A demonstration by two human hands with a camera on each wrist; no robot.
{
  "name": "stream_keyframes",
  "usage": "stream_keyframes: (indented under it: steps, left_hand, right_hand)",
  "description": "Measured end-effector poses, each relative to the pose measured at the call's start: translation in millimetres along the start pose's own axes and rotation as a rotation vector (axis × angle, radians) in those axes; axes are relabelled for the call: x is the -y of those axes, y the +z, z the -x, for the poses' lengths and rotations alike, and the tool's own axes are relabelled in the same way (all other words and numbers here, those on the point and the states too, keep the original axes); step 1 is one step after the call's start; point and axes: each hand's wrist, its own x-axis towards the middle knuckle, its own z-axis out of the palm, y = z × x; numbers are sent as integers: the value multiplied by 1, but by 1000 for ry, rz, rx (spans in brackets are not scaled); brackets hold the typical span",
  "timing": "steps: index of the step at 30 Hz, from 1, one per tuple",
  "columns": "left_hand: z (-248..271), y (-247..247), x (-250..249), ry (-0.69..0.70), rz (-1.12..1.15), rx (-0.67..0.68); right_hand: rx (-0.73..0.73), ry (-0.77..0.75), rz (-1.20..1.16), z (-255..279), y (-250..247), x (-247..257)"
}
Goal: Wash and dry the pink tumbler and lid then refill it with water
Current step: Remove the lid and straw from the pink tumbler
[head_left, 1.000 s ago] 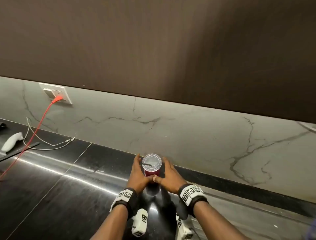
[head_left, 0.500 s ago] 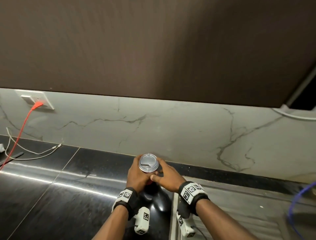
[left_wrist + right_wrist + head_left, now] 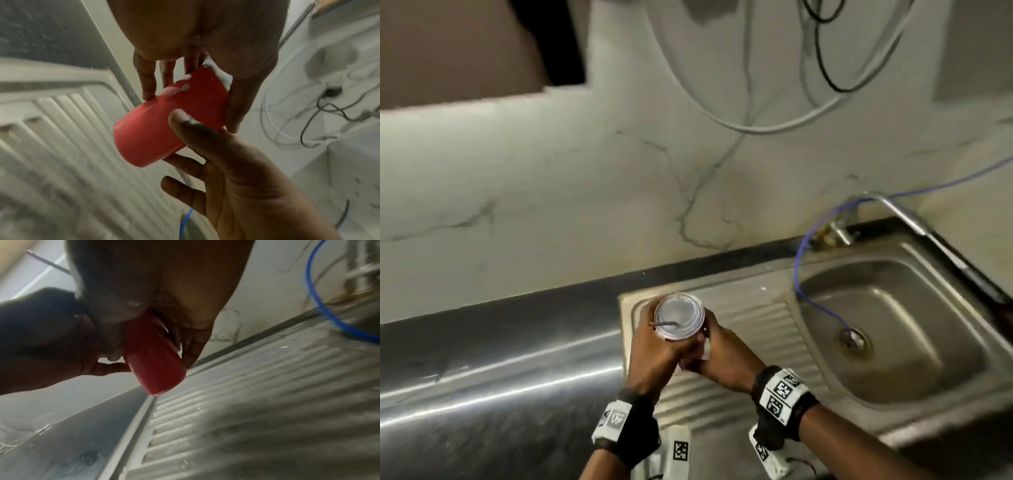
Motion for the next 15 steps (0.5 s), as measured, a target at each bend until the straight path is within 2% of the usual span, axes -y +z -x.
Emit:
stream_keyframes:
  steps: [4,7,15]
  left_hand:
    - [29,65,7,-44,-77,101]
    - [41,104,10,-62,-94,121]
    - [53,167,13,-69,-136,23]
  right_hand:
    - [-46,96,27,41,-28,-56]
    - [-56,113,46,58,-57,-87]
    - [-32,54,71,59,-103,-132]
